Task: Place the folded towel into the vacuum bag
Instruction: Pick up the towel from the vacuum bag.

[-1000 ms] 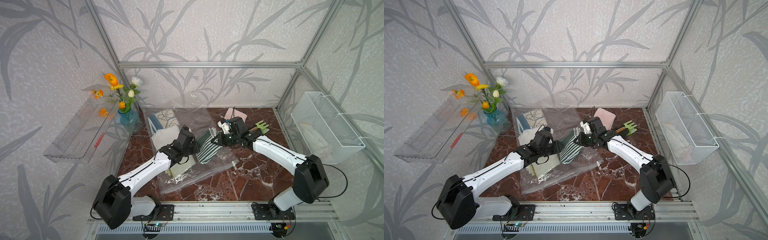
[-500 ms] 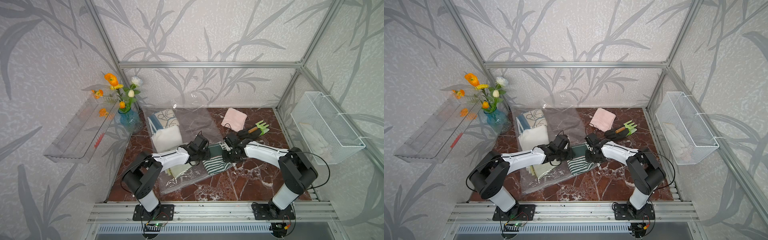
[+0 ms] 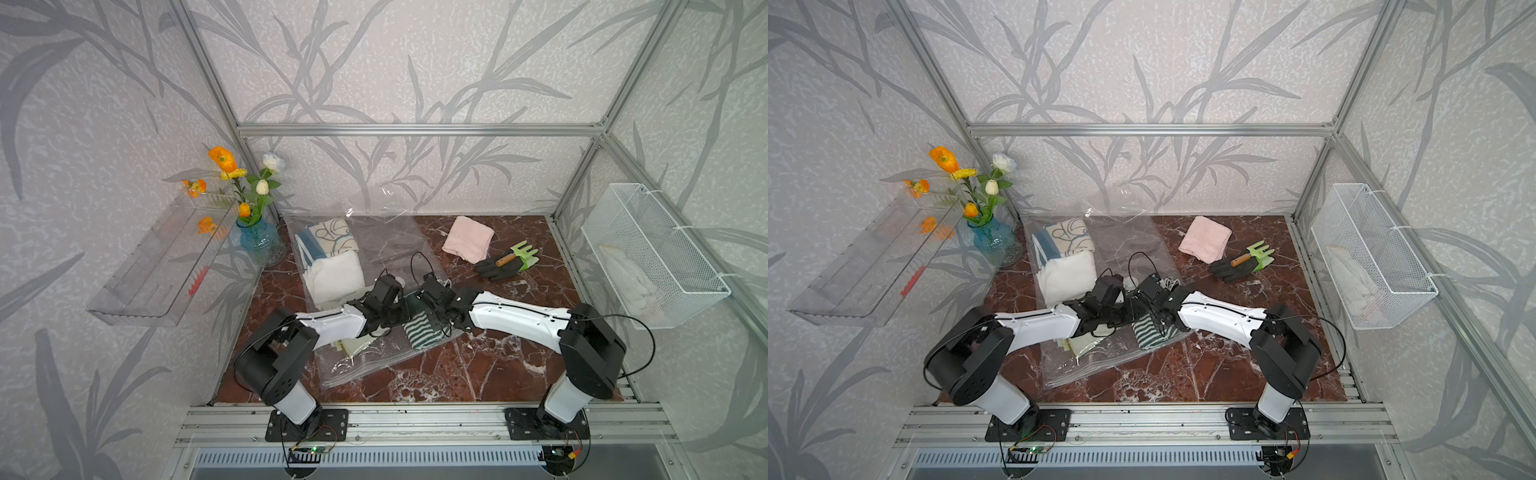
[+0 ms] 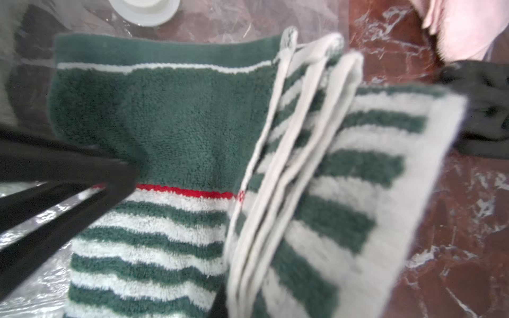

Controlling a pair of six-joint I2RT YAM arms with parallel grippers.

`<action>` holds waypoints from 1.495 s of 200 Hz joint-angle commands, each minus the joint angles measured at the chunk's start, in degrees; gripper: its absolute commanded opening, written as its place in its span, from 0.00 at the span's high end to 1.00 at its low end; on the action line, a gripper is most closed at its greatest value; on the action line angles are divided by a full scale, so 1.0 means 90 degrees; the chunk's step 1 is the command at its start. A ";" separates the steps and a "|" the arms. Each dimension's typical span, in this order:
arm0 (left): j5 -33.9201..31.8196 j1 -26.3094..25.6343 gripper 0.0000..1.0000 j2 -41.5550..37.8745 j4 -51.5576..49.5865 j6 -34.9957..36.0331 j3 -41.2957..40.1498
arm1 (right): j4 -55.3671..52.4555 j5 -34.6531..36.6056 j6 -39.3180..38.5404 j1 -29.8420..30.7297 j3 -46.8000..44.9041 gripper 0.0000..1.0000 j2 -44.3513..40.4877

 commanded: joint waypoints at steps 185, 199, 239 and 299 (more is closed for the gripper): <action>0.0643 0.0216 0.77 -0.0569 0.0060 -0.0171 -0.0381 | 0.0836 -0.2913 -0.0271 -0.1148 -0.0149 0.90 0.0328; 0.0682 0.0010 0.78 -0.0516 0.0362 -0.0359 -0.0212 | 0.1073 -0.3788 -0.0097 -0.1551 -0.0368 0.87 0.0219; 0.0730 -0.0244 0.80 0.0517 0.1051 -0.0542 0.0298 | 0.1256 -0.4553 0.0108 -0.2161 -0.0702 0.67 -0.0090; 0.0727 -0.0319 0.84 0.2004 0.0840 -0.0266 0.0979 | 0.1158 -0.3975 0.0186 -0.2050 -0.0783 0.85 -0.0566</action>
